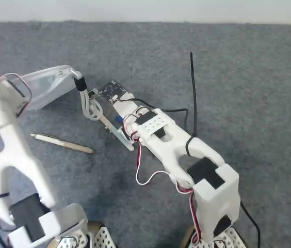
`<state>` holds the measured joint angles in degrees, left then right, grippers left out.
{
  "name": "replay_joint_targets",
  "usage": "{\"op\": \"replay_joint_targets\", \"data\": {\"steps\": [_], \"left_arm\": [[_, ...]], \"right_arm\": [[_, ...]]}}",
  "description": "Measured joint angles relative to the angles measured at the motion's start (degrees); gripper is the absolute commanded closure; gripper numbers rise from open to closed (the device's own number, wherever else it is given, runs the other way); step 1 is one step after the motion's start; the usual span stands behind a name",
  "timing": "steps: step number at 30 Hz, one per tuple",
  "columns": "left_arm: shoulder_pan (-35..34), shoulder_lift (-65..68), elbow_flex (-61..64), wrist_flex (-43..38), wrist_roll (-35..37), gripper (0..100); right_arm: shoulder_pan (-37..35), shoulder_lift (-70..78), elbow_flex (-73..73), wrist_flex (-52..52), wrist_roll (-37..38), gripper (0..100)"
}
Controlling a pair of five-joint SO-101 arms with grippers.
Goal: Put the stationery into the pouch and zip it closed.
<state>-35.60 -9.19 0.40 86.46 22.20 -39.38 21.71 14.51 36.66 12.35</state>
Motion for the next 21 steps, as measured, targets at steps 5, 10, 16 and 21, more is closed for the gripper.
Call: {"op": "replay_joint_targets", "data": {"steps": [5, 10, 16, 21], "left_arm": [[0.0, 0.0, 0.0, 0.0, 0.0, 99], [0.0, 0.0, 0.0, 0.0, 0.0, 99], [0.0, 0.0, 0.0, 0.0, 0.0, 99], [0.0, 0.0, 0.0, 0.0, 0.0, 99]], "right_arm": [[1.2, 1.3, -4.8, 7.4, 1.2, 99.2], [3.6, 1.4, -8.3, 15.6, 1.4, 98.9], [4.9, 1.4, -12.2, 24.5, 1.5, 98.7], [5.3, 1.4, -16.5, 30.7, 1.6, 85.6]]}}
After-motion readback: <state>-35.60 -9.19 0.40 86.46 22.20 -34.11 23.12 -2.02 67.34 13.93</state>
